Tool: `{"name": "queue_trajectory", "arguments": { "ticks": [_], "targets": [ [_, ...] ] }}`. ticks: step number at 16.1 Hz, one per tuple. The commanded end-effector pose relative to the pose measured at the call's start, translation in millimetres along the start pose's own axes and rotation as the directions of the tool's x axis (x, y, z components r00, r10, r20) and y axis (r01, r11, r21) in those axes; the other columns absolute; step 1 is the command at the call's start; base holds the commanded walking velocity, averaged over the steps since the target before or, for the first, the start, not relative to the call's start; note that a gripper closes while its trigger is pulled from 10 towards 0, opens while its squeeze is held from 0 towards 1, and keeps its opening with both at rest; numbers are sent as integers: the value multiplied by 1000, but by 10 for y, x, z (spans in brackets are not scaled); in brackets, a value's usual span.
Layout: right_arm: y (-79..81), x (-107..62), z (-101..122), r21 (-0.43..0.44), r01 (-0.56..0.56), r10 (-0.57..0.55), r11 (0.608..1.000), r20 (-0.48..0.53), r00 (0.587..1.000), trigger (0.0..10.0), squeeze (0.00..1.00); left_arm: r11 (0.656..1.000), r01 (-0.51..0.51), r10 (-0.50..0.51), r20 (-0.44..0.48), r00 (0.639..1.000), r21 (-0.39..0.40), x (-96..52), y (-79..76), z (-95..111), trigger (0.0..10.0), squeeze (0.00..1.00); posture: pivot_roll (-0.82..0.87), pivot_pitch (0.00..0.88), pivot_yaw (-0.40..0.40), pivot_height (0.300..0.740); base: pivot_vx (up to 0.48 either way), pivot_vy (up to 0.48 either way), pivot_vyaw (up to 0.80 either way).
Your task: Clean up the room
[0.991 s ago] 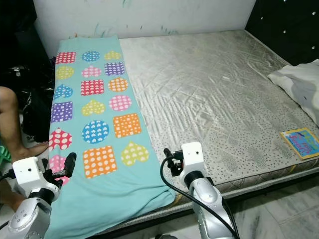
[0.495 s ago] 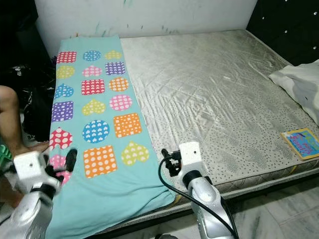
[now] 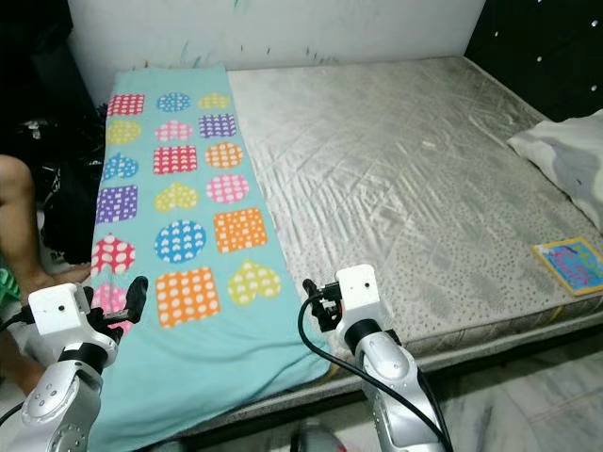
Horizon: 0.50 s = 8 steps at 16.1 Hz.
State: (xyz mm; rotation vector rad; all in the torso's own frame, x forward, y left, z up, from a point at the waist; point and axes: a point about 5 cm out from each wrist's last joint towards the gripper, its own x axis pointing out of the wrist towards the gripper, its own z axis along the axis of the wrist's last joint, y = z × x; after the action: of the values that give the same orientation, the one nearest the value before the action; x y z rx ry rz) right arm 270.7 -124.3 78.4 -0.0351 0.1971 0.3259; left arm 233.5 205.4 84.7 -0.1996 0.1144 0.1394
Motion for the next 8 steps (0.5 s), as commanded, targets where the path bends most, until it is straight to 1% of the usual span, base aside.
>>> {"name": "queue_trajectory", "arguments": {
  "ticks": [1,2,3,8],
  "targets": [
    [0,0,14,-10,-5,5,1000,2,1000,10000,0,1000,-17,17,-12,1000,4,-2,18,-25,10000,0,-109,120,-34,615,0,0,0],
    [0,0,14,-10,-5,5,1000,1,1000,10000,0,1000,-18,18,-11,1000,4,-2,18,-25,10000,0,-109,120,-34,610,0,0,0],
    [0,0,20,-13,-6,6,1000,8,1000,10000,0,1000,-27,27,-1,1000,10,0,28,-14,10000,0,-109,120,-34,595,0,0,0],
    [-14,5,20,-11,-1,1,1000,9,1000,10000,0,996,-91,91,16,996,15,-5,83,9,10000,0,-111,120,-35,595,0,0,0]
  ]
}}
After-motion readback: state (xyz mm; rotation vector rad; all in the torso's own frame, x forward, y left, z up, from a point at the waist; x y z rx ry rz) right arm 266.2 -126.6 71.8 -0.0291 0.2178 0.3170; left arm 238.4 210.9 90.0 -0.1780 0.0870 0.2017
